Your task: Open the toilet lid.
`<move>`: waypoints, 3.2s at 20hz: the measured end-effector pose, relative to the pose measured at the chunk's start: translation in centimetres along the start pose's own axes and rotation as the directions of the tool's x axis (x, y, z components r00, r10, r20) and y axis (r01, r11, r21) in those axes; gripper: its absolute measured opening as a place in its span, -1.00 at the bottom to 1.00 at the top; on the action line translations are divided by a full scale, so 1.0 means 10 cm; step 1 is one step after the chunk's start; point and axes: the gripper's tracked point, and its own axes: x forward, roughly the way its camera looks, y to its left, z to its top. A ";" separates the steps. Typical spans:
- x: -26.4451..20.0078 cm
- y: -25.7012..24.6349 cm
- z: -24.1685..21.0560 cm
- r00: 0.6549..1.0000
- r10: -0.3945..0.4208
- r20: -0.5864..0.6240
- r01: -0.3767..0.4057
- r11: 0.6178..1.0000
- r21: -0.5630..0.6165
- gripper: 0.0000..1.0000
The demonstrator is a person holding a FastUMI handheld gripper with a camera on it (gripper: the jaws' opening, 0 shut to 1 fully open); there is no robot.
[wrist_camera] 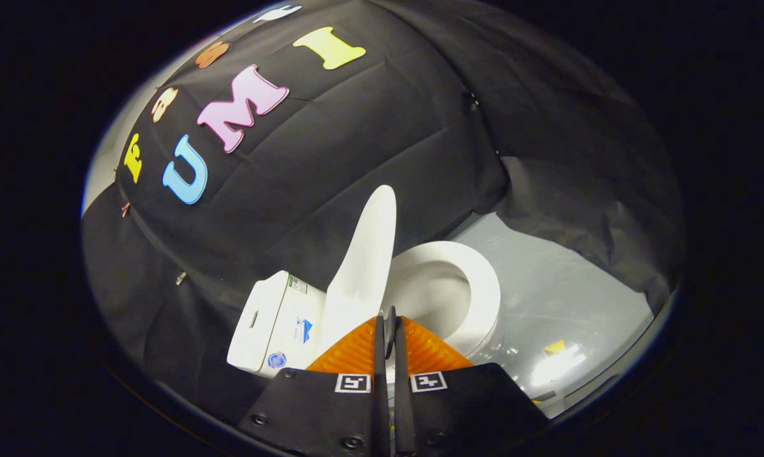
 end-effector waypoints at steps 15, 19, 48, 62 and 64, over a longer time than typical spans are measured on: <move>-0.21 1.09 0.09 0.996 -0.053 0.066 0.065 0.979 -0.195 -0.82; -0.23 1.37 0.08 0.994 -0.069 0.083 0.089 0.962 -0.259 -0.81; -0.08 3.93 -0.95 0.993 0.081 0.084 -0.008 0.767 -0.641 -0.72; 0.02 4.25 -1.23 0.989 0.040 0.144 0.083 0.654 -0.752 -0.69; -0.05 4.27 -1.24 0.988 0.065 0.143 0.065 0.665 -0.744 -0.60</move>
